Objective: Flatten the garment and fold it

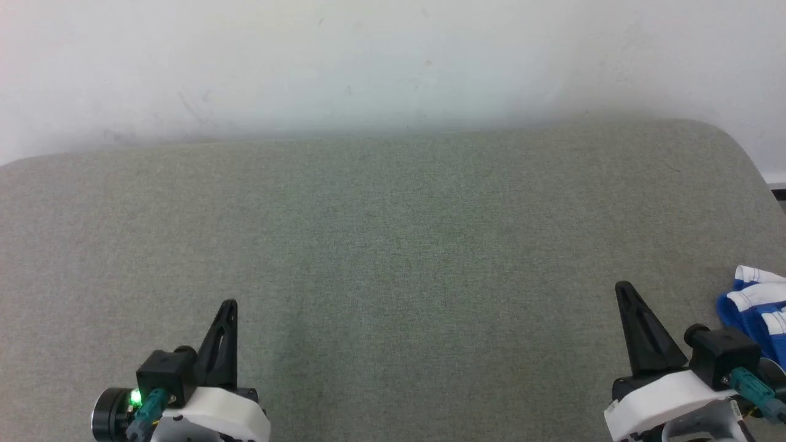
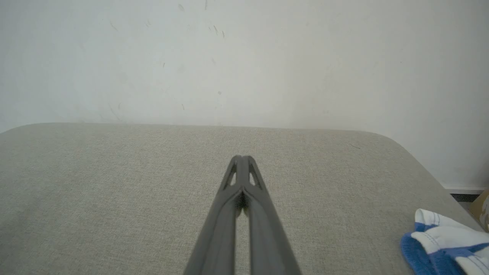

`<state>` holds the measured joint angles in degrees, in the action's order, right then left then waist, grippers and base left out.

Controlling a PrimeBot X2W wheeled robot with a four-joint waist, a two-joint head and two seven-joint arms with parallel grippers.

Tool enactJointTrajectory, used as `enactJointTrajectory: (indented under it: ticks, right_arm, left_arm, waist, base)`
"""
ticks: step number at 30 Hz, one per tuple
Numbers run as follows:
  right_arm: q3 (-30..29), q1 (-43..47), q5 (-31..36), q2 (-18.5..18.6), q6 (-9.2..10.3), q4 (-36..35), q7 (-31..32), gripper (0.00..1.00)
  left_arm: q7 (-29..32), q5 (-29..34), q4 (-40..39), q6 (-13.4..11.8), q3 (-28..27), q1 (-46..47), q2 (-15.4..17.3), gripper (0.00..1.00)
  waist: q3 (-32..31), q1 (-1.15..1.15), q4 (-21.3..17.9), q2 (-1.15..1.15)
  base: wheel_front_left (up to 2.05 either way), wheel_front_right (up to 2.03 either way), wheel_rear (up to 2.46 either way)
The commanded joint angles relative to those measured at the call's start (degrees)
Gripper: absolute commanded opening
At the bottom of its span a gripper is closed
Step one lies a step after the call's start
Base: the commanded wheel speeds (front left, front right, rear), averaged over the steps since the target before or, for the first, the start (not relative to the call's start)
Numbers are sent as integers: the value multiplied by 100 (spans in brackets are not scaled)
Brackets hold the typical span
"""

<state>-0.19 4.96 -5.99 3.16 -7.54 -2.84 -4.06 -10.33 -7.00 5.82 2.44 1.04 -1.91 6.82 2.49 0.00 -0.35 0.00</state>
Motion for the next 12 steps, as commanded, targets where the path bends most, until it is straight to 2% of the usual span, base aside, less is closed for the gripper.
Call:
enactJointTrajectory:
  ticks: [1, 12]
  right_arm:
    - [-1, -94, 62, -9, 2, 19, 23, 0]
    - [2, -146, 131, -11, 2, 53, 73, 0]
  left_arm:
    - [32, 52, -49, -37, -21, 55, -28, 0]
    - [161, 136, -118, -64, -32, 72, -75, 0]
  waist:
    - [-3, 0, 1, 0]
    - [-35, 0, 5, 0]
  base:
    - [0, 0, 0]
    - [0, 0, 0]
